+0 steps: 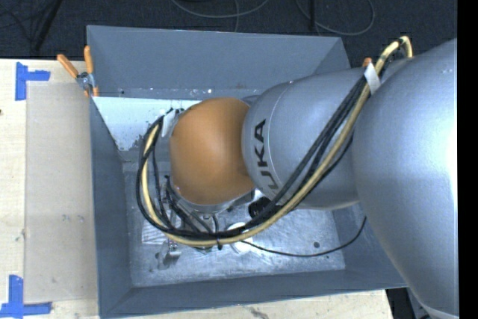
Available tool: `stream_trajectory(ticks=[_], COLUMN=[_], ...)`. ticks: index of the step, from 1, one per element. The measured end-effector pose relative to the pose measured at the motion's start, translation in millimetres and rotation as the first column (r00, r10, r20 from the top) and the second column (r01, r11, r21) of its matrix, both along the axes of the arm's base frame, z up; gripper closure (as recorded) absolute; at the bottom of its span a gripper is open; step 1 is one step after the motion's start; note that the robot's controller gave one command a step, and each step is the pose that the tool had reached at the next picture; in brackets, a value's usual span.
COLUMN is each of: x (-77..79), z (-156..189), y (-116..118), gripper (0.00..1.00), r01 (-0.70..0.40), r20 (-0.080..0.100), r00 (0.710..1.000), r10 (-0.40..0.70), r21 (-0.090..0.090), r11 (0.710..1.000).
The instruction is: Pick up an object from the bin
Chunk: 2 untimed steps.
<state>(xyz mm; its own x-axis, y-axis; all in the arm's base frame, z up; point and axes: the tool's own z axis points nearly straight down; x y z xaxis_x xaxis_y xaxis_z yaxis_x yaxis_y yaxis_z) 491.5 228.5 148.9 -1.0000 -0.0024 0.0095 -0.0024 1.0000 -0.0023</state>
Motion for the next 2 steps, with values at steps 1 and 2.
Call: stream_trajectory(ticks=[1, 2], x=[2.2, 42.3], z=[3.7, -72.5], y=[-0.8, -21.7], gripper=[0.0, 1.0], r01=[0.004, -0.024], r20=[0.006, 0.02], r00=[1.0, 1.0], r10=[-0.004, 0.023], r21=[0.002, 0.012], r11=[1.0, 1.0])
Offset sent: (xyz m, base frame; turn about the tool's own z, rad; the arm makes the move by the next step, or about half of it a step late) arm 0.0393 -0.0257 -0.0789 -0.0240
